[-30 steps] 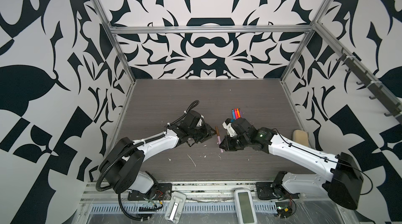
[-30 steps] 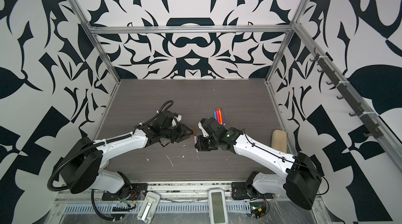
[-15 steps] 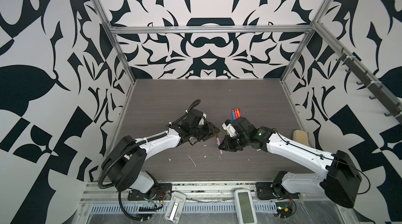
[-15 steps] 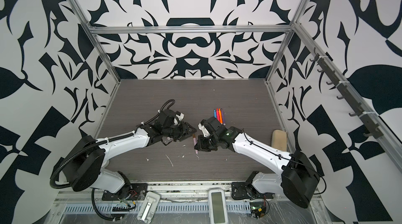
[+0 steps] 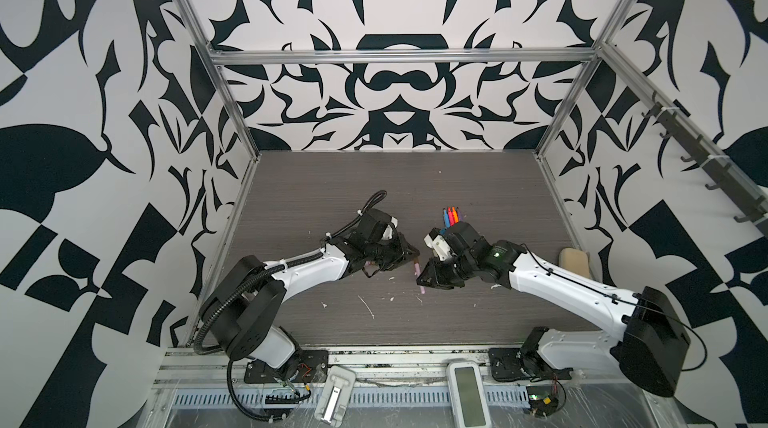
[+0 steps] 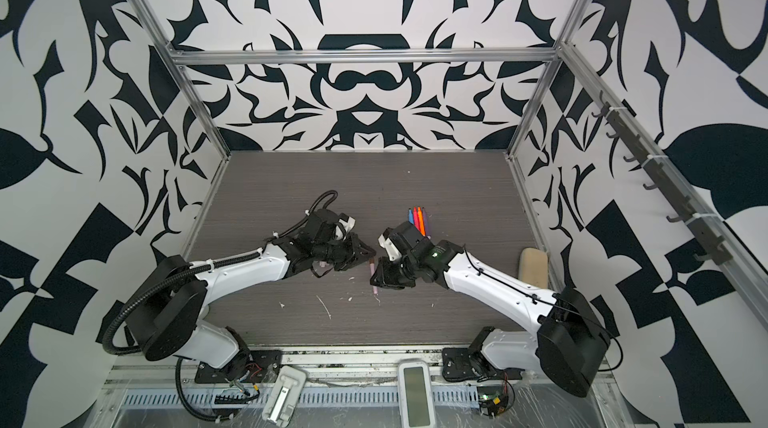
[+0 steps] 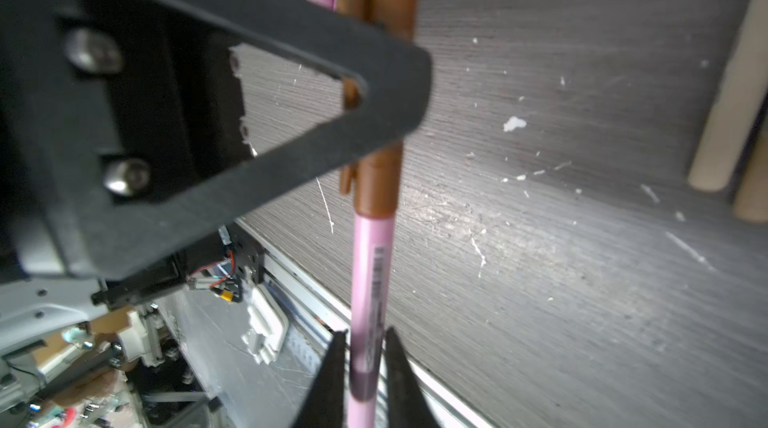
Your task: Open the pen caps
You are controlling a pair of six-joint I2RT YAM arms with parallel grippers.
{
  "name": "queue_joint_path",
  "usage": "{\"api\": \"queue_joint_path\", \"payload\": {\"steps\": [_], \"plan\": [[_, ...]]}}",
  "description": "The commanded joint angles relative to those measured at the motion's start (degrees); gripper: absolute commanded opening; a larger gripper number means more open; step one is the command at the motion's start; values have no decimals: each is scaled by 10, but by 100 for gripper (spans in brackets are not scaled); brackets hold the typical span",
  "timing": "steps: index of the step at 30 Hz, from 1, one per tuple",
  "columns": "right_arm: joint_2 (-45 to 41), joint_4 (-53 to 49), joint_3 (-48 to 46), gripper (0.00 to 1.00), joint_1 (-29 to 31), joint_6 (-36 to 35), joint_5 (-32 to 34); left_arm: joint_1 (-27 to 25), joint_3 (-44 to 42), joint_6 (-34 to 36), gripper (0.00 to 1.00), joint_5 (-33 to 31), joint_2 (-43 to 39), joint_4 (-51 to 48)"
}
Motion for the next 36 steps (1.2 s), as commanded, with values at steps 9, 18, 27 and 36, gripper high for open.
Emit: {"api": "queue_joint_path", "payload": {"steps": [9, 18, 27, 36], "plan": [[20, 2, 32, 0, 1, -12, 43, -2, 15, 0, 0, 1, -16, -3], [-24, 28, -36, 0, 114, 72, 86, 254, 307, 275, 0, -15, 78, -316], [-18, -64, 36, 0, 77, 11, 183, 281, 283, 339, 0, -73, 42, -424], [160, -179, 176, 0, 66, -68, 415, 283, 132, 374, 0, -177, -44, -468]]}}
